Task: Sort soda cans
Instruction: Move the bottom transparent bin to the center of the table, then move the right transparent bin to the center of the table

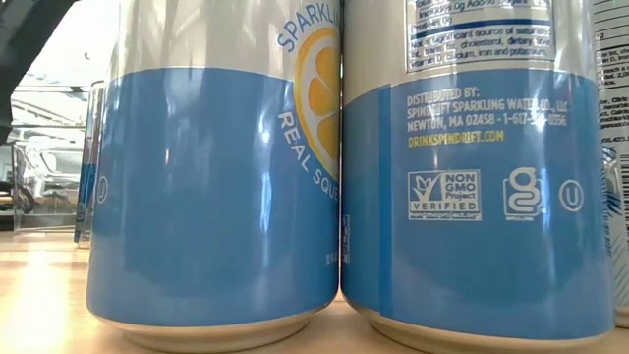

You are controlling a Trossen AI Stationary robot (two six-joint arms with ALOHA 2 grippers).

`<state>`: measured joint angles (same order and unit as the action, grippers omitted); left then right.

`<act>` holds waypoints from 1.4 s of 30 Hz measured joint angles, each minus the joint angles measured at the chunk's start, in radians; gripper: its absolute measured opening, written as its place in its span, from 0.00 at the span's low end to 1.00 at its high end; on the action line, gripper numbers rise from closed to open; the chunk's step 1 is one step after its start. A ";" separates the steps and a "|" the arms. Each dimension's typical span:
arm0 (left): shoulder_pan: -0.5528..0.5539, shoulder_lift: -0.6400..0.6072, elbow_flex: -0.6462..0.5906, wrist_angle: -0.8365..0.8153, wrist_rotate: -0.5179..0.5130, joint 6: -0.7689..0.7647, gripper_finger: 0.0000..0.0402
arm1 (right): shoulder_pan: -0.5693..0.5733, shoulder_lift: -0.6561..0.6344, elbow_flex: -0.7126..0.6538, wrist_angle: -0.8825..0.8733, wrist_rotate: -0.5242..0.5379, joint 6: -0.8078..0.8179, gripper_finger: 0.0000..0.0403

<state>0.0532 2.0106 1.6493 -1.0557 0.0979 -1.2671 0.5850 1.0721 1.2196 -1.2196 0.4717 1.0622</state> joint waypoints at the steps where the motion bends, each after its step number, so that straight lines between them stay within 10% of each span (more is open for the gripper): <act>1: 0.000 0.000 0.000 0.000 -0.001 0.000 0.10 | 0.000 0.000 0.000 0.001 0.000 0.000 0.15; 25: 0.079 -0.060 0.003 -0.012 0.093 0.175 0.30 | 0.000 0.000 0.000 0.011 -0.002 -0.002 0.15; 42: 0.036 -0.480 0.004 -0.214 -0.296 0.234 0.30 | 0.000 0.038 0.000 0.024 0.000 -0.001 0.15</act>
<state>0.0892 1.5309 1.6531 -1.2694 -0.1978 -1.0335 0.5846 1.1099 1.2198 -1.1960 0.4717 1.0613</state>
